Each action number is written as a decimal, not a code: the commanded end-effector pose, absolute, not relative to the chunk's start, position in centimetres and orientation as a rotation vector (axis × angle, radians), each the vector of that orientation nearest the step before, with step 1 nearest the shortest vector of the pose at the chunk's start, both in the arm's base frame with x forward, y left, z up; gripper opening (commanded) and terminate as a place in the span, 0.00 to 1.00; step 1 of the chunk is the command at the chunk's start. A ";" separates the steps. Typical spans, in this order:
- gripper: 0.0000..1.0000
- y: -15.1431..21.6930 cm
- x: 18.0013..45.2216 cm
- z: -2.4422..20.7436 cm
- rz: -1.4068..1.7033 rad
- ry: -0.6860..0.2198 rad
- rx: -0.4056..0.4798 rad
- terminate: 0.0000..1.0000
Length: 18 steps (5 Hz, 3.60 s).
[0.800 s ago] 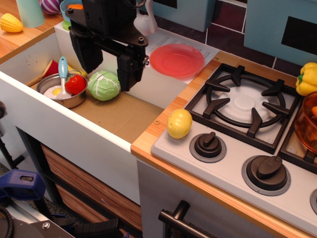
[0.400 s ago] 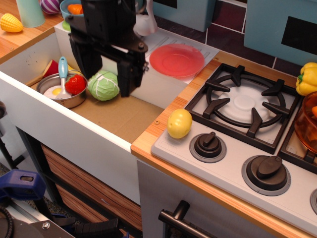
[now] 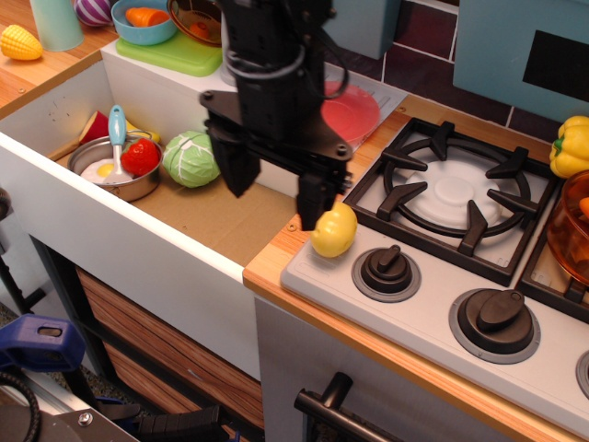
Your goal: Put potato on plate
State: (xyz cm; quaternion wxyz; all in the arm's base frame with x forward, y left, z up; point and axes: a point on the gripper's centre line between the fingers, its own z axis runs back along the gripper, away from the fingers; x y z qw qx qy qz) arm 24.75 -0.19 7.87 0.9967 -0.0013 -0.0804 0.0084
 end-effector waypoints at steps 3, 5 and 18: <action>1.00 -2.8 30.4 6.5 0.036 -0.199 -0.051 0.00; 1.00 -2.8 29.7 5.1 0.069 -0.209 -0.083 0.00; 0.00 5.1 42.1 3.9 -0.268 -0.488 0.100 0.00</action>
